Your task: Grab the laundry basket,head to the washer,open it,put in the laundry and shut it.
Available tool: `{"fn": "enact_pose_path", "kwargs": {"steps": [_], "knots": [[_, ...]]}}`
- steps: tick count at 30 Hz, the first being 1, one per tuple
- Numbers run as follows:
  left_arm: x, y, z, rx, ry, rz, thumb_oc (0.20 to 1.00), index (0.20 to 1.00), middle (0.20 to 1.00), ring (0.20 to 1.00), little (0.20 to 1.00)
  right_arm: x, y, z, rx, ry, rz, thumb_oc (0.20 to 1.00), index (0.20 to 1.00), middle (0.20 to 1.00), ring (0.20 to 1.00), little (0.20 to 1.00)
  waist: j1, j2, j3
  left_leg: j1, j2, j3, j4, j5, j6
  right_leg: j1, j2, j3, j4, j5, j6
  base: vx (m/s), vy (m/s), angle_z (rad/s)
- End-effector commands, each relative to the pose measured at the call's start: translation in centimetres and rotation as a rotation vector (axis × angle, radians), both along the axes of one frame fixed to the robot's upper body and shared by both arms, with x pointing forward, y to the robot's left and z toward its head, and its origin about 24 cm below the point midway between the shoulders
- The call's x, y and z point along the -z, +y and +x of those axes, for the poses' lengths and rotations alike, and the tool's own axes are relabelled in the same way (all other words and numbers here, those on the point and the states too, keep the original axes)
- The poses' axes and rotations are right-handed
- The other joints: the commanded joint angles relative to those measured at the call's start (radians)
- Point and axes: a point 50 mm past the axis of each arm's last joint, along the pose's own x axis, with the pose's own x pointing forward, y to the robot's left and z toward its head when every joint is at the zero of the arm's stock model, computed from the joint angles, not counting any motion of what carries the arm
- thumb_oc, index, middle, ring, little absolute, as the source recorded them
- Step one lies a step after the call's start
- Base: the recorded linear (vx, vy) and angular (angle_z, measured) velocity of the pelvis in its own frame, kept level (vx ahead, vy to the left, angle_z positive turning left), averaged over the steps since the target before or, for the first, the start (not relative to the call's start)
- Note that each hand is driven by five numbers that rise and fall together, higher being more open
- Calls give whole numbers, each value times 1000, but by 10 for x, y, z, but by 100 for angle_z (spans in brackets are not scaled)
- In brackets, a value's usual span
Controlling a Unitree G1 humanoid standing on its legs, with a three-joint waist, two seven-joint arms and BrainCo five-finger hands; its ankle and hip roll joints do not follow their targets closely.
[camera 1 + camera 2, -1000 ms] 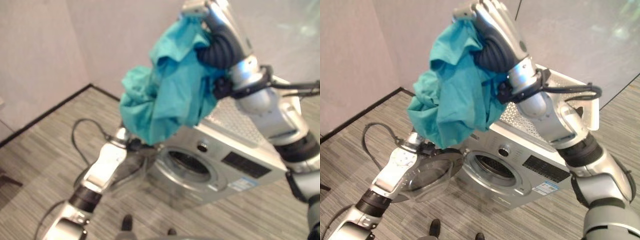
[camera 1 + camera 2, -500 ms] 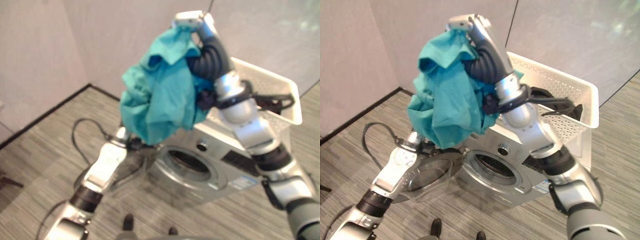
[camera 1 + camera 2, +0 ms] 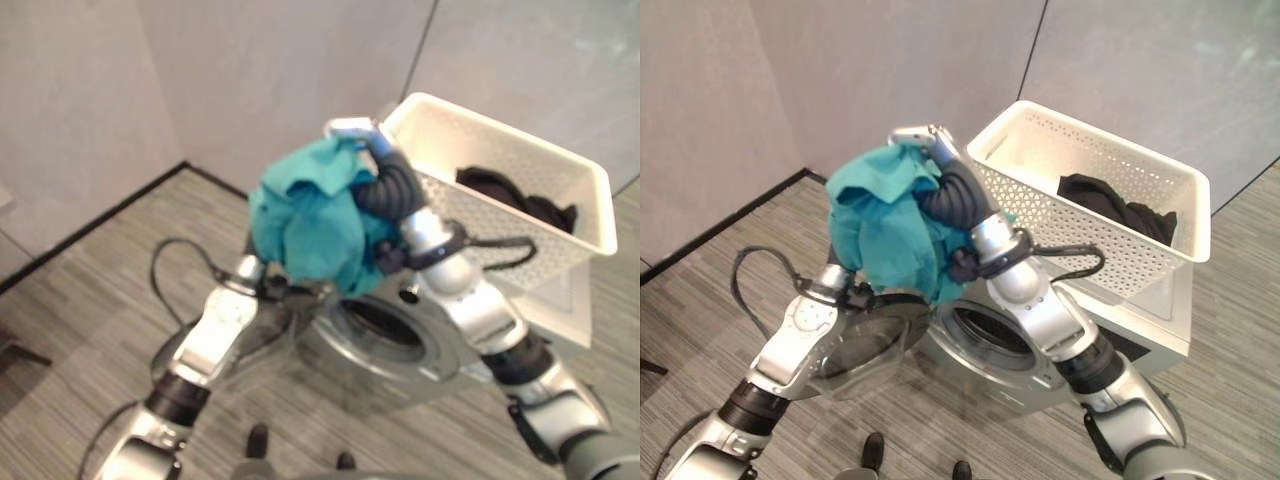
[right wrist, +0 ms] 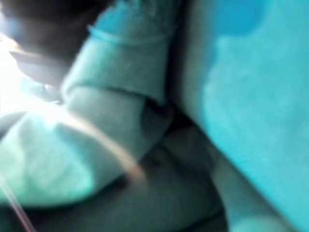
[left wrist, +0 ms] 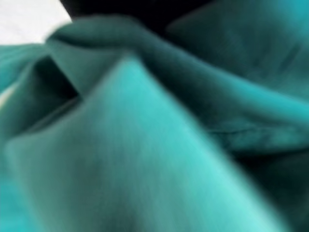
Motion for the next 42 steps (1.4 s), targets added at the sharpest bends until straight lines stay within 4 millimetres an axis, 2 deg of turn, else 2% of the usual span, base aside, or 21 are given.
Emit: {"fn": "enact_pose_path", "kwargs": {"steps": [1,8,9,10,11,12,13,21,25,26,28,29,31,35,38,42], "knots": [[-27,-8,-2,30,-154,-41,200,200,200,200,200,-17,2,-16,-105,-64,71,200,200,200,200,200,24,21,-36,65,111,55,13,-118,-12,-46,-107,-72,19,23,76,0,0,0],[-26,-4,-3,7,-164,-35,200,200,200,200,200,-7,1,-17,-139,-3,88,200,200,200,200,200,24,24,-36,65,110,57,13,-117,-13,-45,-111,-75,18,26,77,0,0,0],[-25,-2,-3,5,-157,-48,200,200,200,200,200,-6,0,-18,-149,8,98,269,269,269,269,269,24,26,-38,65,110,58,13,-117,-14,-45,-112,-75,18,26,78,0,0,0],[-25,-2,-3,5,-157,-48,200,200,200,200,200,-6,0,-19,-149,8,98,514,514,514,514,514,24,26,-38,65,110,58,13,-117,-14,-45,-112,-75,18,26,78,0,0,0],[-23,1,-3,-6,-144,-62,200,200,200,200,200,-5,-2,-19,-158,25,120,586,586,586,586,586,23,28,-39,65,109,59,13,-117,-14,-47,-113,-75,18,28,79,0,0,0],[-21,2,-3,-9,-134,-67,200,200,200,200,200,-5,-2,-20,-167,29,132,915,915,915,915,915,24,28,-39,65,109,61,13,-117,-14,-47,-113,-77,18,28,79,0,0,0],[-18,2,-3,-7,-121,-72,200,200,200,200,200,-4,-2,-19,-176,42,141,1000,1000,1000,1000,1000,24,29,-39,65,109,61,13,-117,-13,-47,-113,-77,17,29,80,0,0,0],[-4,6,-5,-3,-60,-69,200,200,200,200,200,-12,-13,-23,-194,31,216,1000,1000,1000,1000,1000,25,27,-46,66,109,67,13,-118,-14,-46,-117,-79,14,33,82,0,0,0],[9,15,-9,-22,-6,-71,200,200,200,200,200,-15,-41,-26,-94,-11,274,1000,1000,1000,1000,1000,20,27,-51,69,105,67,13,-123,-11,-44,-118,-81,14,33,84,0,0,0],[9,15,-9,-22,-6,-71,200,200,200,200,200,-15,-41,-26,-94,-10,274,1000,1000,1000,1000,1000,21,27,-51,69,105,67,13,-123,-11,-44,-118,-81,14,33,84,0,0,0],[13,22,-12,-43,5,-66,200,200,200,200,200,-16,-61,-28,7,-49,292,1000,1000,1000,1000,1000,13,27,-53,72,105,69,13,-127,-9,-44,-119,-81,15,33,86,0,0,0],[13,22,-12,-42,6,-65,200,200,200,200,200,-16,-62,-28,9,-48,292,1000,1000,1000,1000,1000,14,27,-54,72,105,69,13,-127,-9,-44,-119,-81,15,33,86,0,0,0],[16,29,-14,-60,10,-60,200,200,200,200,200,-16,-83,-33,107,-89,305,1000,1000,1000,1000,1000,5,29,-58,75,103,71,13,-132,-9,-45,-120,-79,16,33,88,0,0,0],[19,34,-16,-72,17,-60,200,200,200,200,200,-20,-99,-39,207,-145,282,1000,1000,1000,1000,1000,0,29,-63,79,102,74,13,-136,-8,-44,-120,-76,14,33,89,3,1,-1],[20,43,-20,-96,18,-57,200,200,200,200,200,-24,-120,-46,350,-215,242,1000,1000,1000,1000,1000,-11,29,-66,83,102,80,13,-141,-6,-44,-119,-73,12,33,91,0,0,0],[24,49,-24,-111,28,-51,200,200,200,200,200,-18,-143,-50,499,-223,242,1000,1000,1000,1000,1000,-19,31,-69,84,104,82,13,-144,-6,-42,-115,-69,10,30,90,2,-3,-1]]}}
